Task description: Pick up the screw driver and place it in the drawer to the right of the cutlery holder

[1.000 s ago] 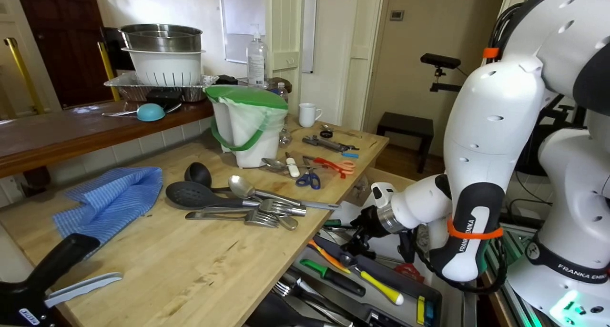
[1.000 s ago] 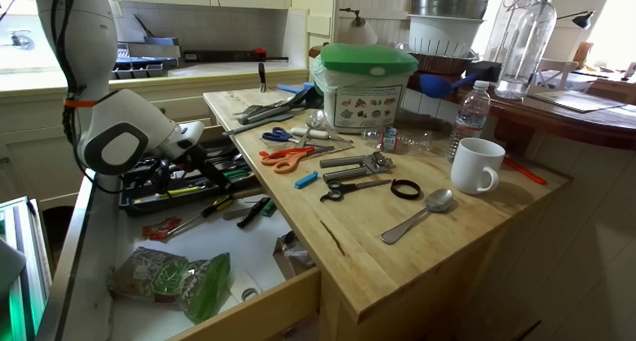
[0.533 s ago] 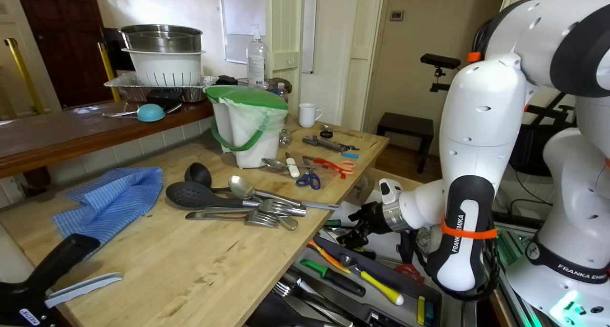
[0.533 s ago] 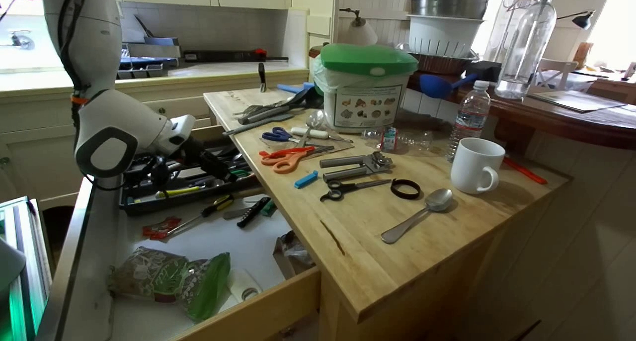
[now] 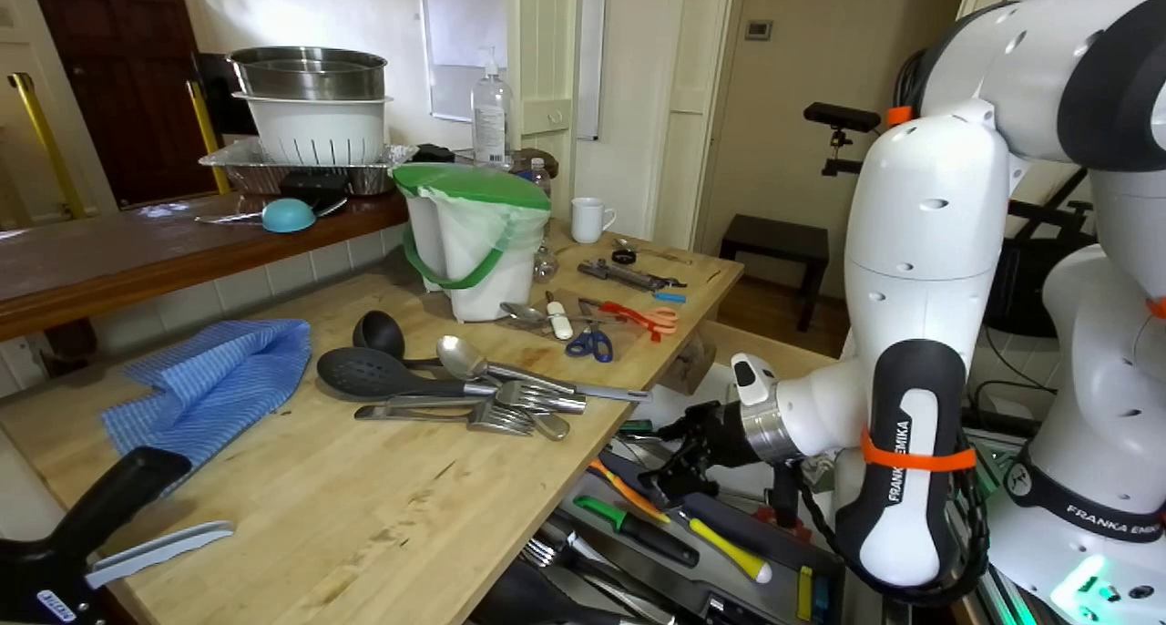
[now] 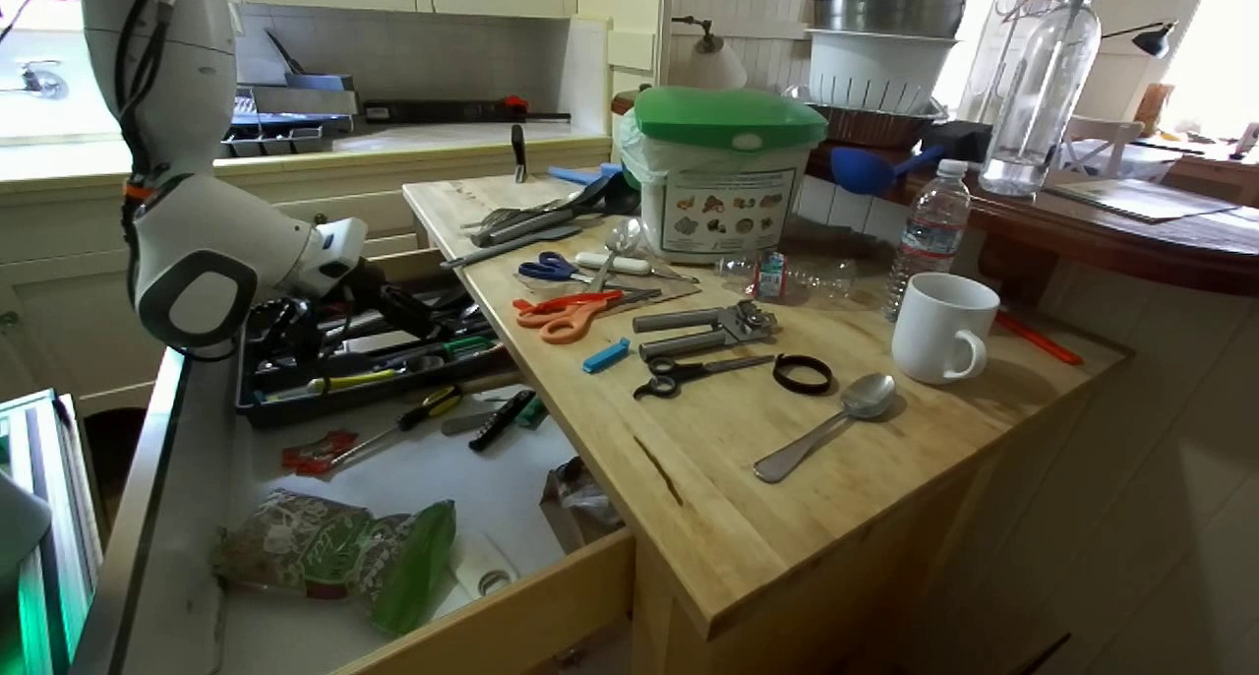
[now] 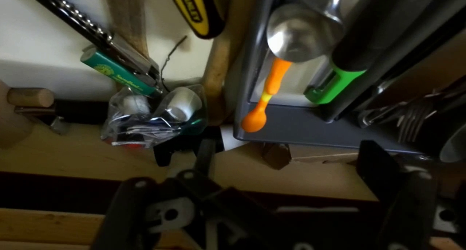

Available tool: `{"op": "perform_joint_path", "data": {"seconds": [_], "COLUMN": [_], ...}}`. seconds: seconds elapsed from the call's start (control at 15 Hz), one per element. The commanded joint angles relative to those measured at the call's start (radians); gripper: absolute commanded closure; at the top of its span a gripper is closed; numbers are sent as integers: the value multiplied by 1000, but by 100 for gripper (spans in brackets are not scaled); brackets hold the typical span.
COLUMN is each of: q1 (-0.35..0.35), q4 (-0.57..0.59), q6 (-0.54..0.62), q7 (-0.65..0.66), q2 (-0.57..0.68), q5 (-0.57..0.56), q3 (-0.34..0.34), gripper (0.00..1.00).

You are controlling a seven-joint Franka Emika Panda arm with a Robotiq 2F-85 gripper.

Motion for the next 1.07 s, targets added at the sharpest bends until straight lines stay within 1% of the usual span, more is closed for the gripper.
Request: {"op": "perform_joint_path", "data": {"seconds": [0.0,0.07,0.13,0.2,0.67,0.8,0.87,1.0], "q1": [-11,-8,-11,-32,-30,-43,-43,-55], "q4": [-29,-2,-2,-1,1,-24,-28,-12], "q6": [51,38,7,22,22,31,41,40], "q7": [-33,-36,-53,-29,-39,-19,-23,-20], "q2": [-22,-10,-21,-14,-13,-66,-85,-107], "q5": [35,51,51,21,26,8,23,16], "q3": [57,66,67,71,74,83,84,92], "gripper": [0,0,0,0,0,0,0,0]}}
